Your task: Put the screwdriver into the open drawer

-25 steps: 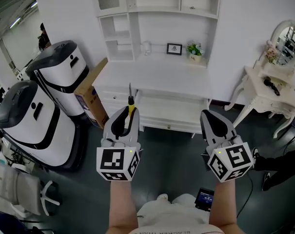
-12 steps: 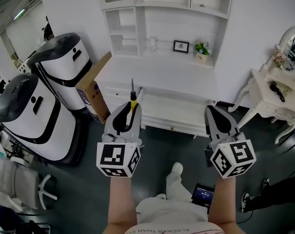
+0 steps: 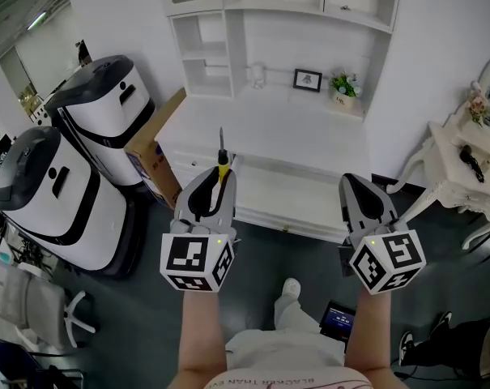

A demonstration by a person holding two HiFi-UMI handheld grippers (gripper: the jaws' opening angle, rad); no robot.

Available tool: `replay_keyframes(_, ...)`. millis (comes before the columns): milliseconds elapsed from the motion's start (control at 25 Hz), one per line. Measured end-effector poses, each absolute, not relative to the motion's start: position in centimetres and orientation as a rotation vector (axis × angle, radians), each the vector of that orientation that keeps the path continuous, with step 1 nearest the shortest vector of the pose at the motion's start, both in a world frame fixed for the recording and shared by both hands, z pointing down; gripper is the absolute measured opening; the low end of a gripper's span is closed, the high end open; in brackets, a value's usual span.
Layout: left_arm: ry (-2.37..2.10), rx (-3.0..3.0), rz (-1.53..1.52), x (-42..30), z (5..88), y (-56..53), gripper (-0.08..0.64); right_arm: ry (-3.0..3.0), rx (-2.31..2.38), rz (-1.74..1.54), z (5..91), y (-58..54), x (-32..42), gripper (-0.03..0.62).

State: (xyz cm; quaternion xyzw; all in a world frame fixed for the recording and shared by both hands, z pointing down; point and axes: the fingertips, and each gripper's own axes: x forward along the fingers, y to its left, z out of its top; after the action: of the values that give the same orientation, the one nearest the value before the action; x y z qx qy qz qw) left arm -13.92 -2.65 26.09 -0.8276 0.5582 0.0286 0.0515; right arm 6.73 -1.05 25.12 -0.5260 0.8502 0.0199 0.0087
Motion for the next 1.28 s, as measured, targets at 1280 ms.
replay_keyframes(1280,1.873,-2.44,-0.092,-6.5,28.8,-26.5,0.081,2.782,-1.663,0.112,29.1,-26.9,14.8,0.008)
